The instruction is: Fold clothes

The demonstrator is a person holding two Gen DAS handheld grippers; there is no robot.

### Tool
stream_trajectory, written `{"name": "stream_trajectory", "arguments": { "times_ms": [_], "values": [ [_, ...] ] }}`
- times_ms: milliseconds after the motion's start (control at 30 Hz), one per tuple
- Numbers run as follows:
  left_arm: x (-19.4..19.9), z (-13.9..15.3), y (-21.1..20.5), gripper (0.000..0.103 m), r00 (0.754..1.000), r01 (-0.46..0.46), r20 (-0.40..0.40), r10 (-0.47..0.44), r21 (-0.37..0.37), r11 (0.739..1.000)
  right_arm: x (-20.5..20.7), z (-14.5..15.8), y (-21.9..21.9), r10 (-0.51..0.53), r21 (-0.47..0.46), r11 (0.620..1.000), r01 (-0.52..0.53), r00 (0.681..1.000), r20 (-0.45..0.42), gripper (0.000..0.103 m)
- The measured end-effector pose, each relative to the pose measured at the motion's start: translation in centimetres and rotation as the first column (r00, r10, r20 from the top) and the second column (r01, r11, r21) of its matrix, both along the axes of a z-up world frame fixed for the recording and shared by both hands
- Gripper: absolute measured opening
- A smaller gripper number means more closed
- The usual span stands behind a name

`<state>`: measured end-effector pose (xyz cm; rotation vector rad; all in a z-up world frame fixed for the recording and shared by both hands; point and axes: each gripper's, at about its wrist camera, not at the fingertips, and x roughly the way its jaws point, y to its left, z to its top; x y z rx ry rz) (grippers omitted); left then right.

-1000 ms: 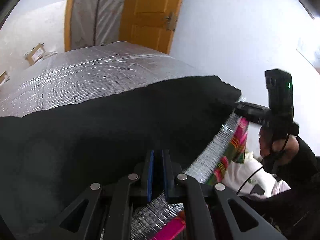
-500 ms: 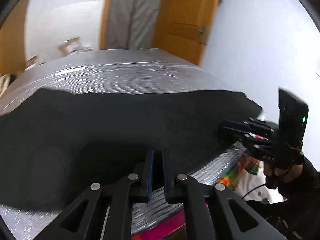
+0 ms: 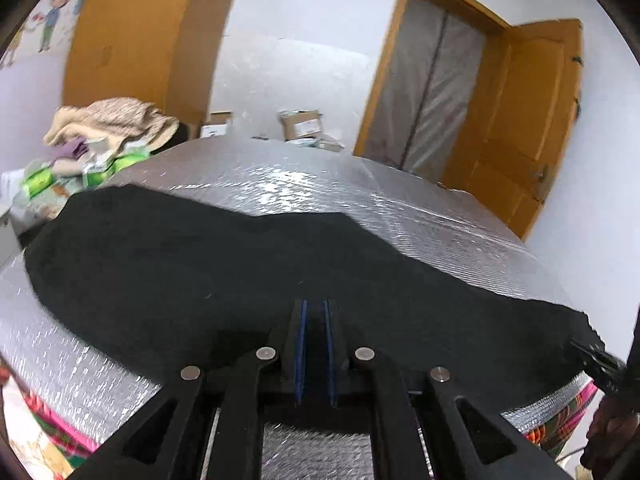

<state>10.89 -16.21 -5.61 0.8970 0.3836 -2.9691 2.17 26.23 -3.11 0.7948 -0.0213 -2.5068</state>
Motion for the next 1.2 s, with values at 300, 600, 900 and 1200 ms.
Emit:
{"name": "stream_trajectory", "arguments": {
  "times_ms": [300, 600, 900, 1200],
  "values": [
    [-0.1, -2.0, 0.7, 0.009, 0.995, 0.057, 0.082, -0.058, 0.02, 0.998, -1.9, 0.9, -7.6, 0.182, -0.044, 0.983, -0.18, 0.982, 0.043, 0.023],
    [3.4, -2.3, -4.3, 0.016, 0.989, -0.124, 0.08, 0.121, 0.026, 0.992, -0.1, 1.2, -14.2, 0.452, 0.052, 0.891, -0.451, 0.892, 0.005, 0.03],
    [3.8, -3.1, -6.2, 0.029, 0.981, -0.179, 0.098, 0.168, 0.116, 0.977, 0.6, 0.5, -18.9, 0.57, 0.13, 0.813, -0.568, 0.821, 0.023, 0.031],
    [3.7, -3.3, -7.0, 0.03, 0.976, -0.201, 0.125, 0.181, 0.176, 0.964, -0.1, -0.4, -19.5, 0.56, 0.142, 0.813, -0.564, 0.825, 0.072, 0.027]
  ]
}}
